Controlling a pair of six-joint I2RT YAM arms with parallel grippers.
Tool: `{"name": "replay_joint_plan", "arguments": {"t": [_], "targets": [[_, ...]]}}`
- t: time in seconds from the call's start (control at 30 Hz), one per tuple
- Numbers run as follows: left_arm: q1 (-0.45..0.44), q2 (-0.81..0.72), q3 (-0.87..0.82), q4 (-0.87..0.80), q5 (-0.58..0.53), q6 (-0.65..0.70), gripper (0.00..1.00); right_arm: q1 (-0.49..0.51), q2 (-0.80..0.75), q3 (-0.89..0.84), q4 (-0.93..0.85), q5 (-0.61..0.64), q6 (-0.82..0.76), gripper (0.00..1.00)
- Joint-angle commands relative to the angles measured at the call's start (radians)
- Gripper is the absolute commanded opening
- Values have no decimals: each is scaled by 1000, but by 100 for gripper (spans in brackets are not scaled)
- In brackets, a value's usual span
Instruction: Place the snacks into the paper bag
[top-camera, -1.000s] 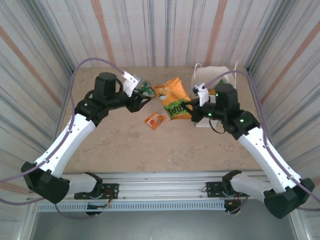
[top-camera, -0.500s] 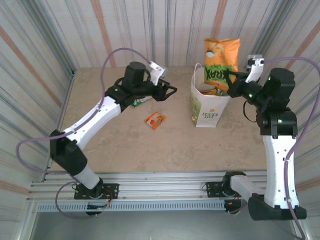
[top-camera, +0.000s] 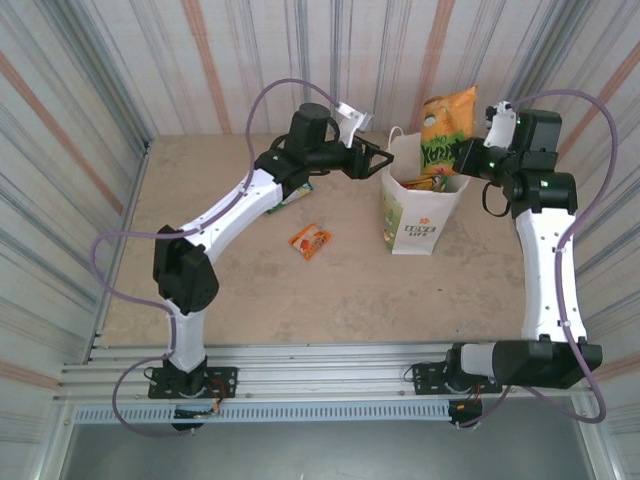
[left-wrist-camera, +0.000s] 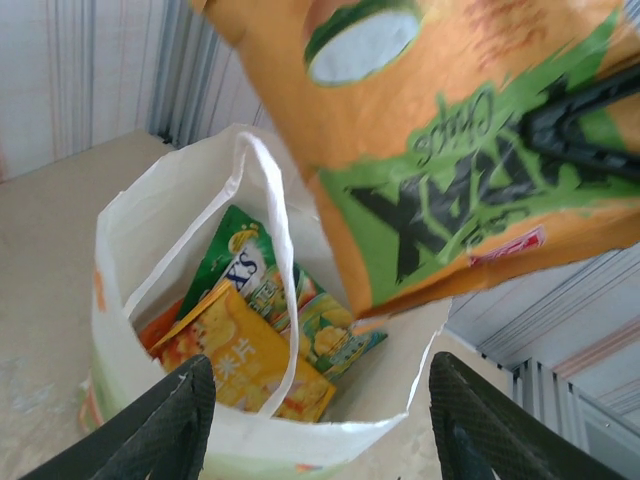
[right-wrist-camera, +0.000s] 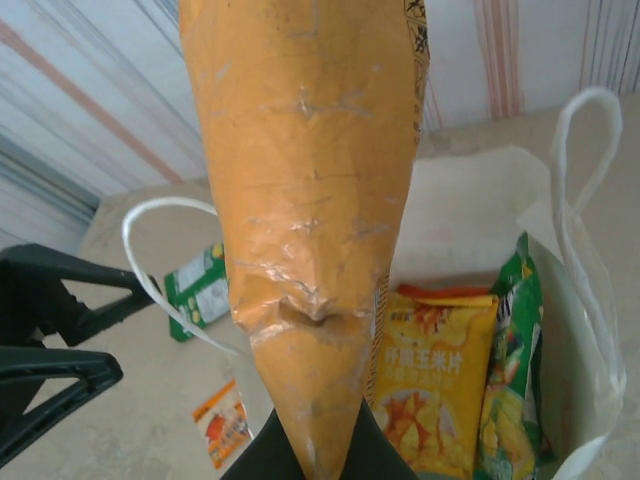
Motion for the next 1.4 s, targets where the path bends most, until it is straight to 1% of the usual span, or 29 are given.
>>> {"name": "replay_joint_plan", "arguments": {"t": [0.0,0.1,0.13,0.23,0.27,0.37,0.4,0.47,0.53,0.7,0.87,1.17,1.37], "targets": [[-15,35,48,66,45,-43,61,-3,14,28,-43,14,-38,3],[-21,82,94,44,34,-51,60,-3,24,14,-58,5,-40,2],[-21,93,105,43,33,-57,58,-3,26,13,-66,-1,-42,2],[-22,118,138,33,43,-66,48,1,34,12,-100,-1,-54,2],[-21,121,143,36,48,-68,41,4,38,14,-115,3,-60,2],[-21,118,145,50,66,-74,13,16,42,19,-159,12,-74,2],[-21,113,140,55,68,-75,7,23,46,19,-170,14,-79,1],[-22,99,127,63,70,-72,2,41,52,22,-192,31,-89,1],[-24,85,109,74,77,-69,0,58,65,27,-209,55,-93,1],[-30,63,70,104,91,-66,0,94,121,48,-244,62,-89,0],[-32,63,75,108,96,-62,0,124,177,63,-268,72,-79,0],[-39,54,85,111,105,-56,0,161,297,142,-317,106,-80,0],[-41,49,85,114,107,-56,0,156,381,165,-349,27,-86,3]]}}
